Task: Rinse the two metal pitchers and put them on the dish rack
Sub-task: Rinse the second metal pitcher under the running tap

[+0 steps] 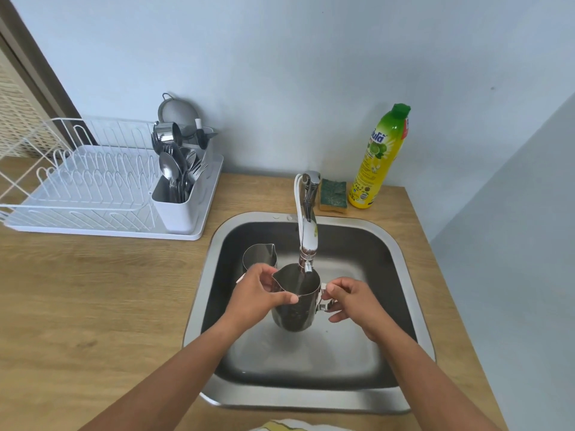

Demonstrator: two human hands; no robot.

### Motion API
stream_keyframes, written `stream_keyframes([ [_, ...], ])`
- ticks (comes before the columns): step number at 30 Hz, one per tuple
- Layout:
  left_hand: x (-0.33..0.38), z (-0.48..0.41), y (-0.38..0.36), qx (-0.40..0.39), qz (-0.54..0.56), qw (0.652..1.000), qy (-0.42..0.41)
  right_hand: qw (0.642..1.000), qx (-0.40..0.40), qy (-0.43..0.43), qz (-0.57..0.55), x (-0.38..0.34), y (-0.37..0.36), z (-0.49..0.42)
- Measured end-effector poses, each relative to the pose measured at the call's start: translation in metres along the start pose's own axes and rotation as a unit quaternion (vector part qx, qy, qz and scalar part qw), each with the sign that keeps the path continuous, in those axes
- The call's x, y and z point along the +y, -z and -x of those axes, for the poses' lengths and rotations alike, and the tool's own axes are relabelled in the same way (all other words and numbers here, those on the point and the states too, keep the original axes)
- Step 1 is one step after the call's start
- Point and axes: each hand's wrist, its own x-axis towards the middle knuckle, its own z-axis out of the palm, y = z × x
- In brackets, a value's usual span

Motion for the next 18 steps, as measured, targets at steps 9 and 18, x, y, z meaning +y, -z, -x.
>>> stream_keyframes([
  [9, -0.005, 0.002, 0.006, -0.003, 0.023, 1.0, 0.006, 1.0, 0.016, 0.021, -0.005, 0.0, -0.006, 0.003],
  [18, -0.002, -0.003, 0.005, -0.003, 0.006, 1.0, 0.013, 1.0, 0.022, 0.015, 0.003, -0.001, -0.007, 0.005],
])
